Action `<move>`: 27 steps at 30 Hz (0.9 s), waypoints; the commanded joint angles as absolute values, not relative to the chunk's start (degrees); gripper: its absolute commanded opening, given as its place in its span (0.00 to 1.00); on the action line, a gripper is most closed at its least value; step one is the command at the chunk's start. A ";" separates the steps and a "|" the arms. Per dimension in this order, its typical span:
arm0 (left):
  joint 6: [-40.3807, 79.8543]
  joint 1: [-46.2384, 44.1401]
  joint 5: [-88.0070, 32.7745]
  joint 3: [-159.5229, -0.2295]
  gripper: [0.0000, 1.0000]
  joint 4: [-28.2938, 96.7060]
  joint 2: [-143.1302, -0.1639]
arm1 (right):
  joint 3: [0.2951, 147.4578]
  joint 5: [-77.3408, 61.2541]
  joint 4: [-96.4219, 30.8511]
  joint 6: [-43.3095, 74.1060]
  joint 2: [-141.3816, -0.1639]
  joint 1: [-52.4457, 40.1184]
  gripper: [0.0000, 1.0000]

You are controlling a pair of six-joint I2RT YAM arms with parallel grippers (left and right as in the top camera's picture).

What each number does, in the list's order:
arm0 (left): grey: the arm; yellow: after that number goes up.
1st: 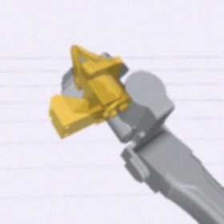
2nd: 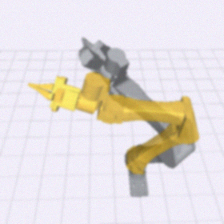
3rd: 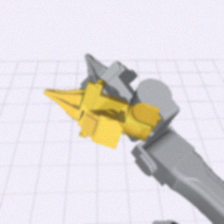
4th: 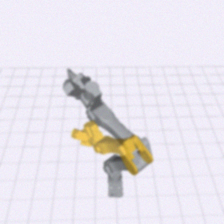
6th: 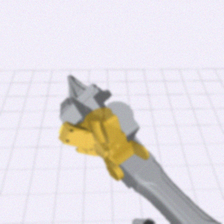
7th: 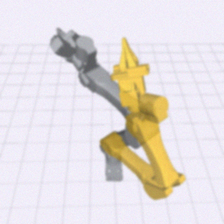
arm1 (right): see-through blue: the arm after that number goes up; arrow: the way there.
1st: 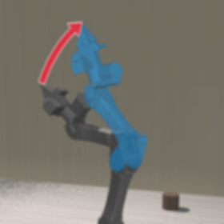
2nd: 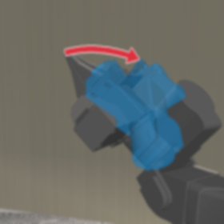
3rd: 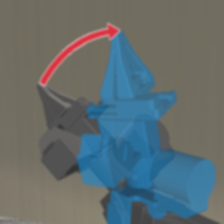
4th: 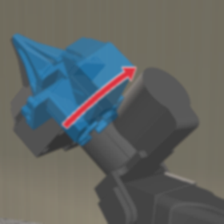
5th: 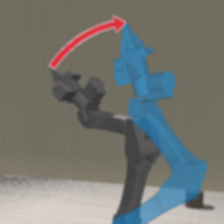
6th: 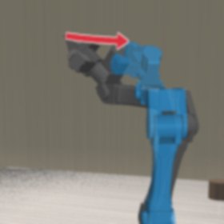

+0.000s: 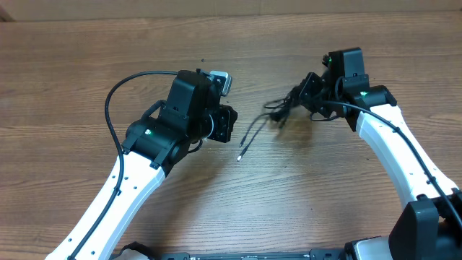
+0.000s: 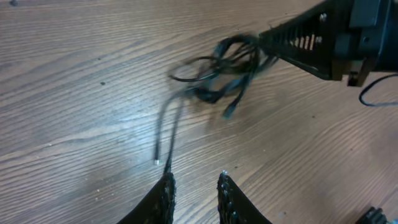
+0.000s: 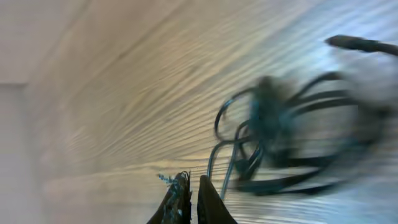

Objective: Untangle cables

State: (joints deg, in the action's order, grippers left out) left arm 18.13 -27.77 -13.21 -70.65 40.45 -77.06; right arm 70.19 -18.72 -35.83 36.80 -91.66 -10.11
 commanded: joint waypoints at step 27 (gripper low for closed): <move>18.85 -27.90 -11.60 -71.42 0.47 40.27 -77.58 | 70.72 7.01 -42.37 31.35 -100.07 -9.63 0.20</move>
State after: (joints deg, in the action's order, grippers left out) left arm 18.50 -27.77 -12.16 -70.65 40.47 -77.06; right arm 70.22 5.41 -42.70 31.46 -96.49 -9.78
